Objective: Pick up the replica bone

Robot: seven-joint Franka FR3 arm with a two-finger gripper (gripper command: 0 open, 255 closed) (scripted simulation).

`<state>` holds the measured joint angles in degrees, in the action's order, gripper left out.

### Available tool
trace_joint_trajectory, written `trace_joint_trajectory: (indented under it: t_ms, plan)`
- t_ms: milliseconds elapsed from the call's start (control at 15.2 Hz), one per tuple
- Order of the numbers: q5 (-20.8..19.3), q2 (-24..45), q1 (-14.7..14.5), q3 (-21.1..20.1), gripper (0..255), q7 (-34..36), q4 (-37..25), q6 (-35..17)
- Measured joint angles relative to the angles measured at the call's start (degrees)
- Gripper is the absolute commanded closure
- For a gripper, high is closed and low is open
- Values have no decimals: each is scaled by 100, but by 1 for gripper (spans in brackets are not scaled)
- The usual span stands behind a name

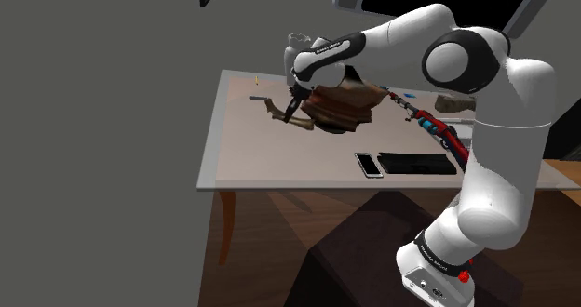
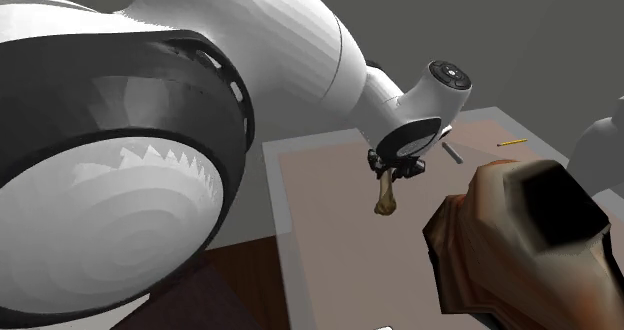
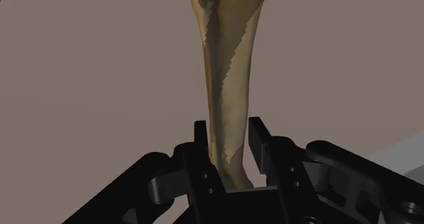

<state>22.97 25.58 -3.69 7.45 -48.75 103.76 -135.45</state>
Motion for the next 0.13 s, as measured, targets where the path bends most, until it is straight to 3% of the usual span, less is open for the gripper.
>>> trace_joint_trajectory:
  t_ms: [132]
  plan:
    - [-37, -75, -13, 18, 255, 46, -19, 87]
